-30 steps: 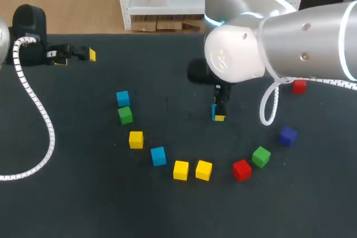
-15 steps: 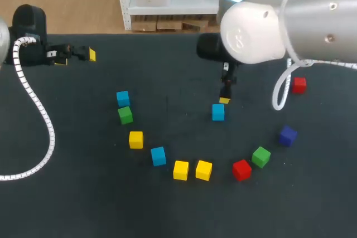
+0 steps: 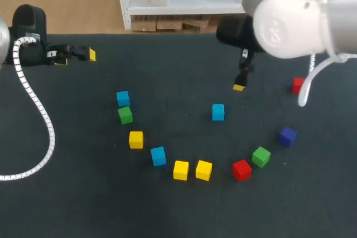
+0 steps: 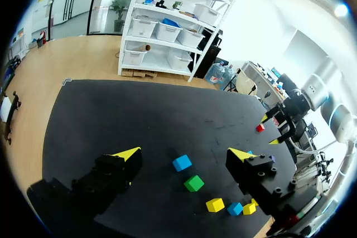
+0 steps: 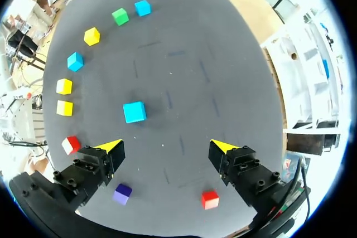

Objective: Place the blue cubes, place green cubes on the blue cubes, place the yellow cubes on the green cubes, then place the red cubes on the yellow cubes, and place purple cube on the red cubes.

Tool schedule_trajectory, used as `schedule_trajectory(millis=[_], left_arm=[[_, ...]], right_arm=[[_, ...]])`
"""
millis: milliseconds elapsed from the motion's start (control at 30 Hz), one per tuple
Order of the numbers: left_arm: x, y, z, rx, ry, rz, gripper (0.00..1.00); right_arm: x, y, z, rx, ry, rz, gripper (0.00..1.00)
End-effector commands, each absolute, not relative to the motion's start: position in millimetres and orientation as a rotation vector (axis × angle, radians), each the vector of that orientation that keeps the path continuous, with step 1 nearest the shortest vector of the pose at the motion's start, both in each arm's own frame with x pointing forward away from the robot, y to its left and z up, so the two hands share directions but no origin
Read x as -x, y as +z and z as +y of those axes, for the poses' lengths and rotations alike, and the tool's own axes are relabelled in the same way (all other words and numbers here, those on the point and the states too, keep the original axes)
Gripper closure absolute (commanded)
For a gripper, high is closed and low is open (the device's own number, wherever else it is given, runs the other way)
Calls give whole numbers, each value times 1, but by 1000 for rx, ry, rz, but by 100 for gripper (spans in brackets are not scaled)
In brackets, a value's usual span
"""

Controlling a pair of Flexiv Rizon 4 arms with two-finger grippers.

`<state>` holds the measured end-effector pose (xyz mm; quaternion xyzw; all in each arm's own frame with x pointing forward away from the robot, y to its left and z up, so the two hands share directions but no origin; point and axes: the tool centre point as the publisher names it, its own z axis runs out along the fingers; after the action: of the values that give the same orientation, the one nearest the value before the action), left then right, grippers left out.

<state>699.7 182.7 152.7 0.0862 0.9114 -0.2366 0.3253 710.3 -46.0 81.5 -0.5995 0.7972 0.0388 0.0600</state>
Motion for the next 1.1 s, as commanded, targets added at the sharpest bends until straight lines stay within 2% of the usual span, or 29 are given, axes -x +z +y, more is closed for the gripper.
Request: schedule_trajectory(millis=[33,833,1100], left_arm=[[-700,151,185,-230,-632,2379,0],[-700,151,185,-230,-632,2379,0],[-700,151,185,-230,-632,2379,0]], right_arm=[[-703,95,-67,1712,85,2398,0],[-712,137,-156,1332,-8,2477,0],[-709,148,-200,1152,-53,2525,0]])
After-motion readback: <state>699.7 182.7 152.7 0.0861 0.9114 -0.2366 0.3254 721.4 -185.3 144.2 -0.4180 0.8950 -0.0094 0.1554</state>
